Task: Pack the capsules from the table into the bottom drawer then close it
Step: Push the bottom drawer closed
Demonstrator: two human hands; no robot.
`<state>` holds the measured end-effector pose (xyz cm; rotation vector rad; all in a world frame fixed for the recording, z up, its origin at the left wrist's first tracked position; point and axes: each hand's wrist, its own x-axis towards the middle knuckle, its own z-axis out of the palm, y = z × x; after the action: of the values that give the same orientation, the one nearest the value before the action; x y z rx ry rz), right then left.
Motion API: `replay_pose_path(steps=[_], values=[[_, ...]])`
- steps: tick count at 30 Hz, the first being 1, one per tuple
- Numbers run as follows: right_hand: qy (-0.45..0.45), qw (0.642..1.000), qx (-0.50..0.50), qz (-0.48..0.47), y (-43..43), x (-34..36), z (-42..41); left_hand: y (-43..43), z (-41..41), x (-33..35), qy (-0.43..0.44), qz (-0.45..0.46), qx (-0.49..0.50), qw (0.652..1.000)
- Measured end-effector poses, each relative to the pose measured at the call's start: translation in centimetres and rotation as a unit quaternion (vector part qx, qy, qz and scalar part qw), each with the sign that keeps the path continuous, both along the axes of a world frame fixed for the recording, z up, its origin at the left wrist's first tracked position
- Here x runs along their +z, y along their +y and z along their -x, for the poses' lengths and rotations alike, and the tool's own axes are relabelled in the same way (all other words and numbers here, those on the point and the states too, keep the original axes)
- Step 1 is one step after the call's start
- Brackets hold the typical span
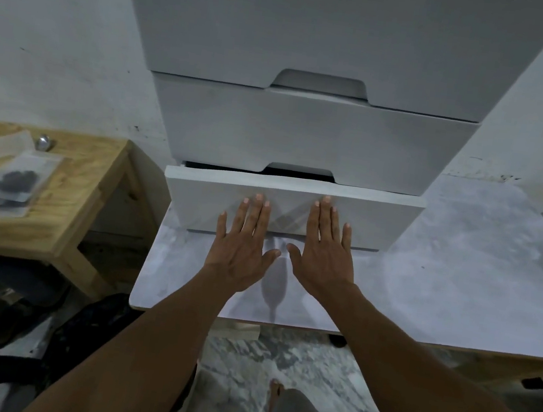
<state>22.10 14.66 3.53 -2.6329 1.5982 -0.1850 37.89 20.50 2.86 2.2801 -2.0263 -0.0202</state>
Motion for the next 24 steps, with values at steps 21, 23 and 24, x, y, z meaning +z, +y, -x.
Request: replay_pose_path(steps=[21,23,24], values=[[-0.006,0.999,-0.052,0.013,-1.1,3.4,1.1,0.7,-1.4,2.7,-0.004,0.032,0.037,0.999],[-0.003,0.998,-0.059,0.011,-0.9,3.5,0.9,0.8,-1.5,2.7,-0.007,0.027,0.037,0.999],[0.001,0.998,-0.061,0.01,-0.8,3.5,0.9,0.8,-1.6,2.8,-0.009,0.024,0.036,0.999]])
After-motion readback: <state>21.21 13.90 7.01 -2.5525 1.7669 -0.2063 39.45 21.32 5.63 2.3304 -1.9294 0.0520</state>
